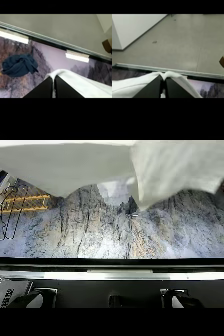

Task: Fold the clothes and pants, and hang the long-sleeved shirts on hangers.

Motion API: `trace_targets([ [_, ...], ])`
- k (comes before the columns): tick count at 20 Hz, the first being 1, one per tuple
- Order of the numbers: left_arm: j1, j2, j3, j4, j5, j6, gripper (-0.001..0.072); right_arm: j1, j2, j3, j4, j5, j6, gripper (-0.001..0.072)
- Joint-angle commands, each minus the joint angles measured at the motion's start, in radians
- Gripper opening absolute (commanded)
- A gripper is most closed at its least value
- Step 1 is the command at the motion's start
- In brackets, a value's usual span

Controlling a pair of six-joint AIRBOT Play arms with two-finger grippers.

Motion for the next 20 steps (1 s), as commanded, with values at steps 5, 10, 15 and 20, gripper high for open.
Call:
trace_targets([
  [5, -0.001, 0.084, -0.031, 0.117, -0.121, -0.112, 0.0013, 0.001, 0.068, 0.007, -0.031, 0.094, 0.164, 0.0036],
  [10, -0.060, -0.079, -0.250, 0.113, -0.077, 0.009, 0.0013, 0.001, -0.225, -0.039, -0.031, 0.268, 0.161, 0.0037],
  [15, -0.137, -0.446, -0.409, 0.113, 0.199, 0.070, 0.0014, 0.002, -0.586, -0.219, -0.017, 0.163, 0.124, 0.0036],
  [20, -0.197, -0.801, -0.369, 0.113, 0.534, 0.071, 0.0014, 0.056, -0.890, -0.269, 0.000, -0.133, 0.021, 0.0036],
])
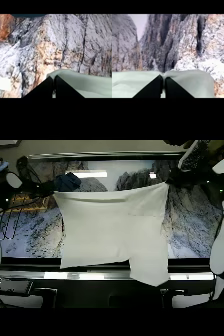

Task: Fold the clothes and pants, and hang the long-sleeved shirts on hangers.

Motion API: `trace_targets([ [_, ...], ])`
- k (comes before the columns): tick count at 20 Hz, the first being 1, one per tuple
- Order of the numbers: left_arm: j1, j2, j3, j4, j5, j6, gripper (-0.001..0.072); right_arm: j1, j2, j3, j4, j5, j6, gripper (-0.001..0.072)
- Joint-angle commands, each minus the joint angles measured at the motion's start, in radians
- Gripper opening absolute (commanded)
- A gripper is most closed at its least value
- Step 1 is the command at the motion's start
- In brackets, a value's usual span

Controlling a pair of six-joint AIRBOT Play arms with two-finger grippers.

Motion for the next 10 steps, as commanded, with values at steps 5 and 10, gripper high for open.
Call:
trace_targets([
  [5, -0.029, -0.258, 0.048, -0.001, 0.239, 0.011, 0.0015, 0.054, -0.230, -0.028, 0.001, -0.332, -0.089, 0.0037],
  [10, -0.028, -0.247, 0.049, -0.001, -0.023, 0.011, 0.0015, 0.054, -0.199, -0.028, -0.072, -0.114, -0.039, 0.0037],
])
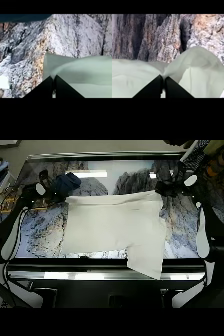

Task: Fold the clothes and pants, and hang the long-sleeved shirts on hangers.

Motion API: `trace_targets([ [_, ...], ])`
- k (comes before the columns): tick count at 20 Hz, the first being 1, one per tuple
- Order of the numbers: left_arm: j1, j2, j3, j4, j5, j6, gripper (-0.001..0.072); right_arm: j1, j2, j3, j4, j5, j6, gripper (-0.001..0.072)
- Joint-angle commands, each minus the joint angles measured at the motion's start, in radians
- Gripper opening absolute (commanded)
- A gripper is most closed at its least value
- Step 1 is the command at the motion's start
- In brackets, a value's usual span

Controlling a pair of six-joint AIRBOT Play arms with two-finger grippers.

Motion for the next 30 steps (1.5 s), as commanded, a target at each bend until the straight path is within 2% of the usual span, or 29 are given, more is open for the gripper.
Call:
trace_targets([
  [1, 0.000, -0.008, 0.002, -0.001, -0.195, 0.001, 0.0015, 0.002, 0.012, -0.001, -0.078, 0.159, 0.048, 0.0037],
  [5, 0.000, -0.008, 0.002, -0.001, -0.357, 0.015, 0.0015, 0.002, 0.021, -0.001, -0.221, 0.349, 0.116, 0.0037],
  [10, 0.012, -0.008, 0.003, -0.001, -0.485, 0.026, 0.0015, 0.002, 0.021, -0.001, -0.341, 0.460, 0.153, 0.0037],
  [16, 0.015, -0.015, 0.001, -0.027, -0.551, 0.094, 0.0016, 0.003, 0.009, -0.002, -0.365, 0.463, 0.152, 0.0037],
  [24, 0.008, -0.035, 0.001, -0.052, -0.554, 0.097, 0.0018, 0.003, -0.066, -0.009, -0.352, 0.490, 0.156, 0.0038],
  [25, 0.008, -0.038, 0.001, -0.065, -0.552, 0.097, 0.0052, 0.003, -0.071, -0.009, -0.336, 0.490, 0.156, 0.0050],
  [26, 0.008, -0.038, 0.001, -0.074, -0.551, 0.098, 0.0256, 0.002, -0.073, -0.009, -0.315, 0.492, 0.156, 0.0117],
  [27, 0.010, -0.036, 0.002, -0.079, -0.551, 0.098, 0.0479, 0.002, -0.069, -0.008, -0.294, 0.500, 0.155, 0.0243],
  [28, 0.013, -0.031, 0.005, -0.080, -0.556, 0.106, 0.0579, 0.002, -0.058, -0.008, -0.290, 0.519, 0.150, 0.0446],
  [29, 0.024, -0.018, 0.009, -0.080, -0.570, 0.117, 0.0579, 0.001, -0.036, -0.008, -0.290, 0.539, 0.111, 0.0557],
  [30, 0.040, 0.000, 0.011, -0.080, -0.582, 0.125, 0.0579, -0.012, -0.003, -0.009, -0.280, 0.549, 0.079, 0.0554],
])
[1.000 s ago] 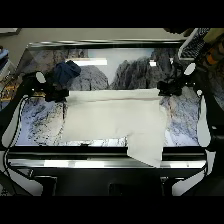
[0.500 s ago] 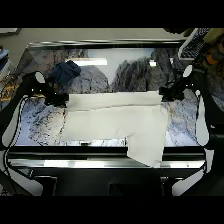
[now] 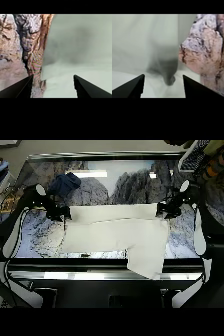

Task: Fold the clothes and pants, and hang the long-sleeved shirts on hangers.

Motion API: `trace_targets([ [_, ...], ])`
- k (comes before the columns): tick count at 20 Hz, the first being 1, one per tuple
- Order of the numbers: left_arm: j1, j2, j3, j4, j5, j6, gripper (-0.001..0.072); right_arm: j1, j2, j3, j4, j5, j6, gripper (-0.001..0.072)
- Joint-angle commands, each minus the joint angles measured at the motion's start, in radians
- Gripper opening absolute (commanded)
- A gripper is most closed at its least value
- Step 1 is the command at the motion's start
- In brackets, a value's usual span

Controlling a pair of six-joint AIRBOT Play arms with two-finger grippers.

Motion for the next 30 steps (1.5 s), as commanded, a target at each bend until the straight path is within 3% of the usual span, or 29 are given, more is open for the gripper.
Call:
trace_targets([
  [1, 0.042, 0.048, 0.006, -0.010, -0.040, 0.026, 0.0579, -0.037, 0.084, 0.000, 0.075, 0.042, -0.089, 0.0554],
  [4, 0.127, 0.136, 0.004, -0.011, -0.113, 0.064, 0.0578, -0.175, 0.242, -0.089, 0.189, 0.069, -0.190, 0.0542],
  [9, 0.257, 0.320, -0.229, -0.143, -0.057, 0.116, 0.0578, -0.379, 0.529, -0.640, 0.303, 0.055, -0.254, 0.0536],
  [15, 0.322, 0.421, -0.510, -0.328, -0.001, 0.199, 0.0577, -0.402, 0.592, -1.048, 0.359, -0.011, -0.320, 0.0536],
  [20, 0.318, 0.426, -0.568, -0.330, 0.000, 0.200, 0.0577, -0.402, 0.593, -1.110, 0.275, 0.008, -0.290, 0.0431],
  [30, 0.318, 0.426, -0.573, -0.330, 0.007, 0.200, 0.0578, -0.402, 0.592, -1.112, 0.247, -0.029, -0.247, 0.0433],
])
